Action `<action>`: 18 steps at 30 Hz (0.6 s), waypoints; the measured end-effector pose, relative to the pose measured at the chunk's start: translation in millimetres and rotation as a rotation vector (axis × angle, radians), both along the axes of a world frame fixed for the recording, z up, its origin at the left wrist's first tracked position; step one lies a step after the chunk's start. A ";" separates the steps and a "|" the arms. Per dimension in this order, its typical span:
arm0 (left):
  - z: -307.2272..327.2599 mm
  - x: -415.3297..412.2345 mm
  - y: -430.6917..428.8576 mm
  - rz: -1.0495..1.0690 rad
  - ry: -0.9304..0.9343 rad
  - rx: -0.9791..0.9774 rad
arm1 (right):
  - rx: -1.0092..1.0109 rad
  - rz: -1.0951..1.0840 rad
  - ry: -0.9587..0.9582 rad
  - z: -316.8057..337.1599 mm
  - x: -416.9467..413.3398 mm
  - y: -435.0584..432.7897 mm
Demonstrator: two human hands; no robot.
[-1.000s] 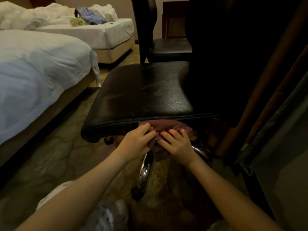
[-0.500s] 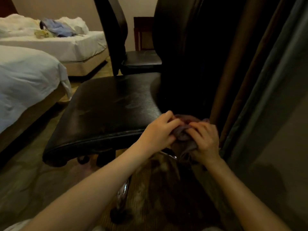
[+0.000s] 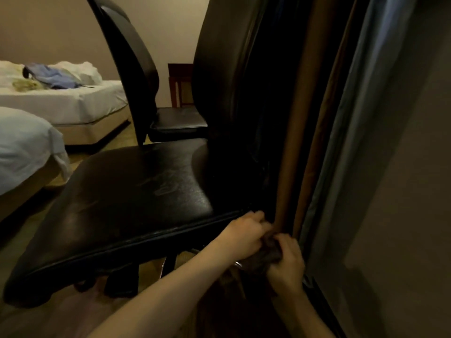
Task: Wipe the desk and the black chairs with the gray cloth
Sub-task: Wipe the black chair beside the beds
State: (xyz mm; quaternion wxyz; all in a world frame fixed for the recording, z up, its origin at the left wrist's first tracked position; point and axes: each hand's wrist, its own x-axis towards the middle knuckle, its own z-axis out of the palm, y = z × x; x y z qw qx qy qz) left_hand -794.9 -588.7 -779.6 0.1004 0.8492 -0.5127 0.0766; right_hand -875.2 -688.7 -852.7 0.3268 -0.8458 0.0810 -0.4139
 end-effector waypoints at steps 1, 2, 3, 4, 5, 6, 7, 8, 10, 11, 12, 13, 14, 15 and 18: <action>13.5 0.8 -2.3 -0.030 -0.011 -0.147 | -0.027 -0.051 -0.089 18.8 3.4 -3.2; 30.2 2.1 -4.7 -0.070 -0.030 -0.291 | -0.053 -0.095 -0.176 39.0 7.0 -6.1; 47.2 2.6 -5.7 -0.115 -0.046 -0.439 | -0.076 -0.129 -0.253 58.1 11.4 -6.9; 62.5 3.5 -5.4 -0.148 -0.041 -0.583 | -0.106 -0.158 -0.314 75.7 15.7 -6.3; 75.7 5.3 -4.0 -0.150 -0.011 -0.732 | -0.143 -0.182 -0.362 92.8 20.2 -4.4; 84.6 6.6 -2.0 -0.112 0.045 -0.888 | -0.187 -0.214 -0.392 106.7 25.2 -2.2; 90.2 9.8 0.5 -0.033 0.117 -1.035 | -0.240 -0.256 -0.415 119.0 31.9 1.0; 91.6 12.5 3.2 0.083 0.194 -1.147 | -0.289 -0.299 -0.427 128.5 38.8 4.5; 85.2 21.4 7.7 0.340 0.355 -1.187 | -0.313 -0.376 -0.424 142.0 51.4 11.3; 79.8 29.0 9.6 0.417 0.412 -1.140 | -0.300 -0.413 -0.424 147.3 56.5 14.4; 72.8 35.3 11.0 0.445 0.454 -1.078 | -0.311 -0.451 -0.413 149.8 59.6 16.9; 67.6 40.2 12.1 0.440 0.488 -1.027 | -0.353 -0.482 -0.368 149.4 63.4 20.2; 62.9 42.8 13.0 0.429 0.520 -0.994 | -0.410 -0.494 -0.286 145.2 66.3 24.3; 58.7 44.2 12.3 0.420 0.543 -0.977 | -0.449 -0.492 -0.191 140.4 70.2 27.4; 45.0 47.1 12.4 0.440 0.627 -0.990 | -0.348 -0.397 0.119 132.0 65.7 35.6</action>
